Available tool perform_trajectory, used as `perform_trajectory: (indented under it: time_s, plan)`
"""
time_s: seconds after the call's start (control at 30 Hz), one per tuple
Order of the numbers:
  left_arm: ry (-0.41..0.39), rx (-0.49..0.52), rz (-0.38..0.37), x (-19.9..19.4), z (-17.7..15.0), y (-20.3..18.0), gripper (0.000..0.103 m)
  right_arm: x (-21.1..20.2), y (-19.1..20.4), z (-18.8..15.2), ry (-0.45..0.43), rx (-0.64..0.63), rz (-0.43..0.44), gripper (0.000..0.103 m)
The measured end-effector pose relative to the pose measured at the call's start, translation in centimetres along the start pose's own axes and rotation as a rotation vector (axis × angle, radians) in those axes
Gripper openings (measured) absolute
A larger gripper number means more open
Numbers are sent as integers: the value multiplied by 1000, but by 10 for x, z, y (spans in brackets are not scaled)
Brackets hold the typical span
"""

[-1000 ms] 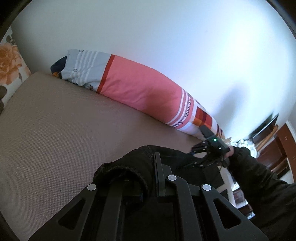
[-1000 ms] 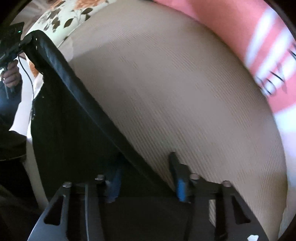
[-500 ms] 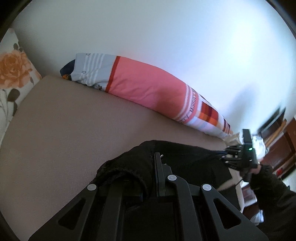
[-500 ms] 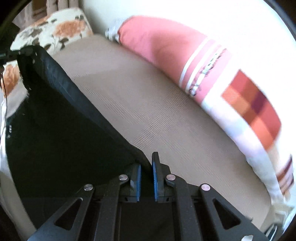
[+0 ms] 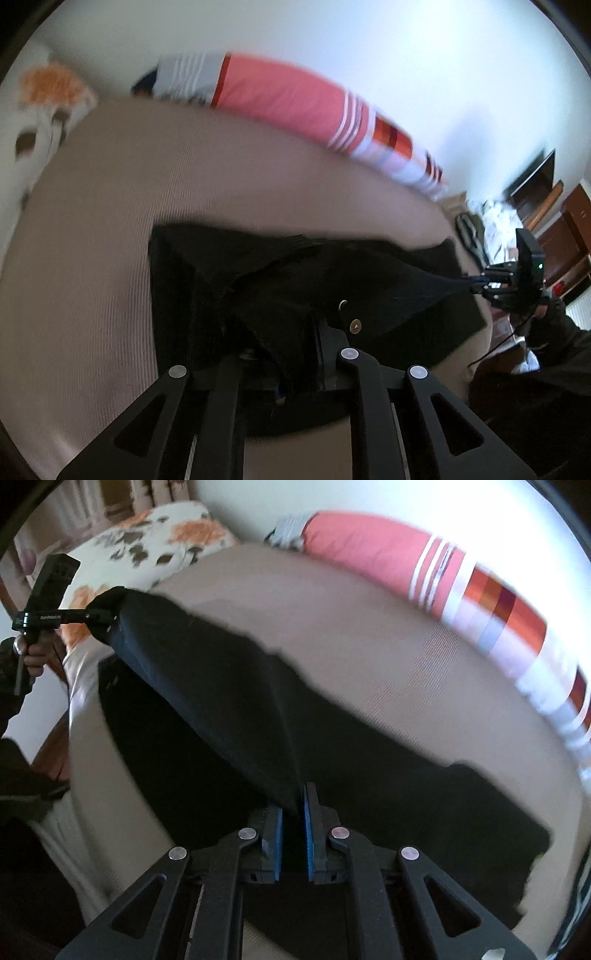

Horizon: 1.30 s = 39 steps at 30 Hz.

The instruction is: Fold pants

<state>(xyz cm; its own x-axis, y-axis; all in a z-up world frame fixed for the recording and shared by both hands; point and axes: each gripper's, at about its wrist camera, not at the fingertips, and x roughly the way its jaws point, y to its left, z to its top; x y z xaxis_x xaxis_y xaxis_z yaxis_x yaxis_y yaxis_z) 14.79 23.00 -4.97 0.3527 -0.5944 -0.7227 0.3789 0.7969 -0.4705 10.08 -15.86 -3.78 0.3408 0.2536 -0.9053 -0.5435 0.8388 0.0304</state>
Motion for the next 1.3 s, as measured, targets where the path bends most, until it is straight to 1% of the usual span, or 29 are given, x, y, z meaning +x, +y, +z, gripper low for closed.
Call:
perform_trajectory:
  time_s: [0.07, 0.1, 0.17, 0.2, 0.27, 0.33, 0.4, 0.43, 0.47, 0.5, 0.53, 0.57, 0.63, 0.7, 0.73, 0.8, 0.83, 0.87, 0.93, 0.97, 1.0, 1.03, 1.07, 1.13, 1.2, 1.23, 1.3]
  plan:
    - [50, 1, 24, 8, -19, 8, 17, 13, 9, -17, 34, 10, 23, 7]
    - [74, -18, 36, 12, -28, 14, 18, 21, 11, -22, 55, 18, 42, 7]
    - [106, -40, 50, 18, -40, 20, 20, 39, 19, -30, 97, 2, 41, 7]
    - [114, -47, 58, 19, -44, 20, 21, 49, 23, -33, 123, -11, 37, 7]
    - [118, -42, 74, 17, -49, 18, 25, 63, 26, -36, 155, -19, 23, 7]
    - [123, -33, 87, 11, -49, 14, 26, 69, 28, -36, 151, -26, 16, 8]
    - [136, -23, 103, 4, -50, 10, 31, 69, 27, -34, 155, -15, 22, 8]
    - [154, -20, 139, 0, -50, 8, 41, 70, 27, -34, 153, -14, 23, 9]
    - [168, -26, 169, -3, -52, 9, 57, 70, 27, -36, 150, -16, 22, 9]
    - [180, -34, 200, -6, -54, 10, 61, 70, 28, -37, 146, -16, 23, 9]
    - [183, -45, 227, -13, -57, 12, 62, 69, 27, -37, 142, -17, 24, 9]
    - [182, -64, 229, -19, -60, 15, 62, 69, 26, -37, 137, -16, 25, 9]
    - [170, -163, 209, -32, -65, 21, 62, 69, 25, -38, 125, -13, 30, 9]
    - [148, -294, 127, -43, -70, 24, 62, 69, 22, -41, 115, -8, 36, 9]
    - [137, -334, 103, -45, -71, 24, 62, 67, 21, -43, 111, -6, 38, 9]
    - [127, -434, 66, -44, -73, 23, 62, 66, 23, -45, 105, -10, 39, 9]
    - [124, -470, 56, -41, -73, 23, 62, 65, 23, -46, 102, -11, 40, 9]
    - [128, -530, 40, -35, -74, 23, 62, 65, 23, -46, 100, -12, 41, 9]
    - [126, -619, 37, -25, -73, 27, 62, 63, 23, -47, 96, -9, 41, 9]
    - [122, -658, 49, -20, -71, 29, 59, 63, 23, -47, 92, -6, 39, 9]
    - [107, -690, 78, -17, -68, 30, 54, 62, 24, -47, 89, -4, 36, 9]
    - [96, -705, 110, -13, -65, 31, 38, 62, 25, -48, 87, -1, 33, 9]
    - [100, -696, 133, -11, -62, 29, 25, 61, 25, -48, 83, 11, 28, 9]
    - [85, -636, 182, -9, -51, 21, 16, 58, 26, -49, 79, 32, 19, 9]
    - [77, -524, 233, -11, -35, 6, 15, 50, 27, -48, 60, 37, -11, 8]
    - [48, -452, 242, -18, -25, -2, 15, 46, 28, -48, 55, 43, -15, 7]
    - [3, -367, 233, -28, -8, -12, 15, 34, 32, -48, 36, 61, -28, 7]
